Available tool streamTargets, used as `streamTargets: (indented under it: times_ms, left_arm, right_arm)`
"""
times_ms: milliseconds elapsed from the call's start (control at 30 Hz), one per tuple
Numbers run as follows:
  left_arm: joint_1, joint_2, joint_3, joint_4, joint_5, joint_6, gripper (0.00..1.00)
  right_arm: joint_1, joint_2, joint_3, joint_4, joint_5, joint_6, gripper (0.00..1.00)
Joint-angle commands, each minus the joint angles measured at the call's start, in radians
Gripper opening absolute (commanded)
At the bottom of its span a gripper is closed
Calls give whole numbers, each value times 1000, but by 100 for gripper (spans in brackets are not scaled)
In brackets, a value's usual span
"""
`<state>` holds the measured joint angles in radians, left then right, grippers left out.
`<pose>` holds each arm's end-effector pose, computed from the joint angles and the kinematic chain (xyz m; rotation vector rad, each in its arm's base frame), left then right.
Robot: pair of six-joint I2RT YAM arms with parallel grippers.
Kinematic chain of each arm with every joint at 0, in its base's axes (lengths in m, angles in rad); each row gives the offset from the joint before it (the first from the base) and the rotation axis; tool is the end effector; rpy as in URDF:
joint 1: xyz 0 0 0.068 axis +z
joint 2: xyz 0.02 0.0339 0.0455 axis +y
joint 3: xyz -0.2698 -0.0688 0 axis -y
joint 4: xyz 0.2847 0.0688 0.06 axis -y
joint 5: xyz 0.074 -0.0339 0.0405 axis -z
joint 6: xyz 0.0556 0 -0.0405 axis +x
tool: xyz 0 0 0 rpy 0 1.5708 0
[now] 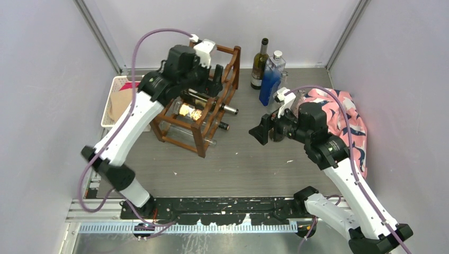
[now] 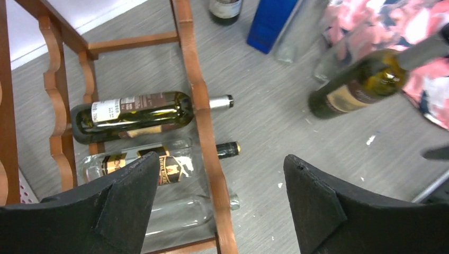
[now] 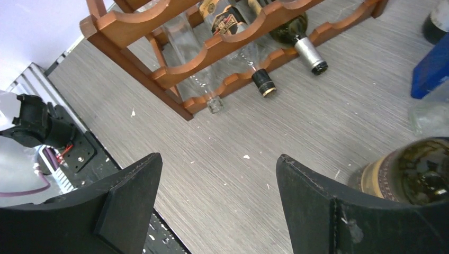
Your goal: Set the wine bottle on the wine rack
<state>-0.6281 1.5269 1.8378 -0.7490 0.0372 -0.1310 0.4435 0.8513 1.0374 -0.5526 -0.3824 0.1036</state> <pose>0.3048 -0.2239 0.4723 0.5271 1.9783 -0.5176 0.1972 0.1166 0.3831 -0.5893 1.8902 0.7302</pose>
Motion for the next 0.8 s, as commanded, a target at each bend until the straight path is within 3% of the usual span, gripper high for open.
streamTargets:
  times_ms: [0, 200, 400, 600, 767]
  left_arm:
    - [3, 190, 234, -243, -112, -2, 84]
    - [-10, 409, 458, -353, -197, 41, 83]
    - [-11, 522, 584, -411, -201, 75, 76]
    - [-10, 547, 592, -426, -149, 93, 58]
    - [-10, 548, 591, -439, -86, 102, 35]
  right_arm:
    - [4, -69, -13, 57, 72, 2, 85]
    - [3, -93, -27, 69, 101, 14, 86]
    - [3, -103, -36, 70, 111, 16, 86]
    - [3, -108, -39, 66, 118, 17, 86]
    - [3, -107, -40, 66, 121, 16, 86]
